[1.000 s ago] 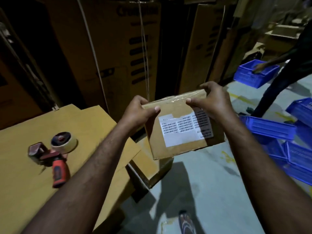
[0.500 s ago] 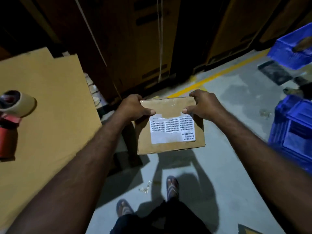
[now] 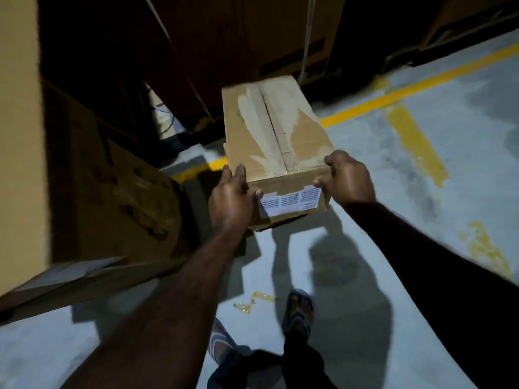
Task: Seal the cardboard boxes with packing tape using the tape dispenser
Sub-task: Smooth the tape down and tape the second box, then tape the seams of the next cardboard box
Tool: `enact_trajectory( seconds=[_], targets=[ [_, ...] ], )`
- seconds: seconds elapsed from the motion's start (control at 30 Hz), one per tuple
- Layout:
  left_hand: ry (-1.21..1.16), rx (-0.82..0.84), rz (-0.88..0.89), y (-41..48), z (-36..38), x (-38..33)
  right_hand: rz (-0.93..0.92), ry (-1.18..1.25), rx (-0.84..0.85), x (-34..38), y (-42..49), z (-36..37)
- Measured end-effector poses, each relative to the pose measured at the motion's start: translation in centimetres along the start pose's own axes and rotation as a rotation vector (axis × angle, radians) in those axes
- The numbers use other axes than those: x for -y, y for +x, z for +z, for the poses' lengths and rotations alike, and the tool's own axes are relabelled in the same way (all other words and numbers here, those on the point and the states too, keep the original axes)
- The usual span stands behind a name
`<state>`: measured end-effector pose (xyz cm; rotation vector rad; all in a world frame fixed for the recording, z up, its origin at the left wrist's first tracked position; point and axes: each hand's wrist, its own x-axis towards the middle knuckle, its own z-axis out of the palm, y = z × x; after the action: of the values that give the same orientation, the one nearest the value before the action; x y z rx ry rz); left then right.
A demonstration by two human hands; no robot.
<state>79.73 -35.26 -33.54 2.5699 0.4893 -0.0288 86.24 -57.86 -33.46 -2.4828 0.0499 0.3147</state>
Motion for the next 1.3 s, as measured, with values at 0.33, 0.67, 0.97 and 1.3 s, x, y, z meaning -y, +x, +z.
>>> enact_trajectory(
  seconds=[0.33,0.67,0.97,1.3],
  targets=[
    [-0.132,-0.069,-0.066,-0.6,15.6,7.5,-0.129,0.010,0.029,-11.1,5.6,11.7],
    [0.200,0.460,-0.147,2.2,15.3,7.8,-0.056,-0.272,0.156,-10.6,6.7,16.6],
    [-0.215,0.412,-0.214,-6.0,1.8,0.0,-0.152,0.145,0.117,0.4,-4.5,6.9],
    [-0.575,0.158,-0.176,-24.3,-18.4,-3.2,-0.263,0.502,0.309,15.9,-25.3,-5.5]
  ],
)
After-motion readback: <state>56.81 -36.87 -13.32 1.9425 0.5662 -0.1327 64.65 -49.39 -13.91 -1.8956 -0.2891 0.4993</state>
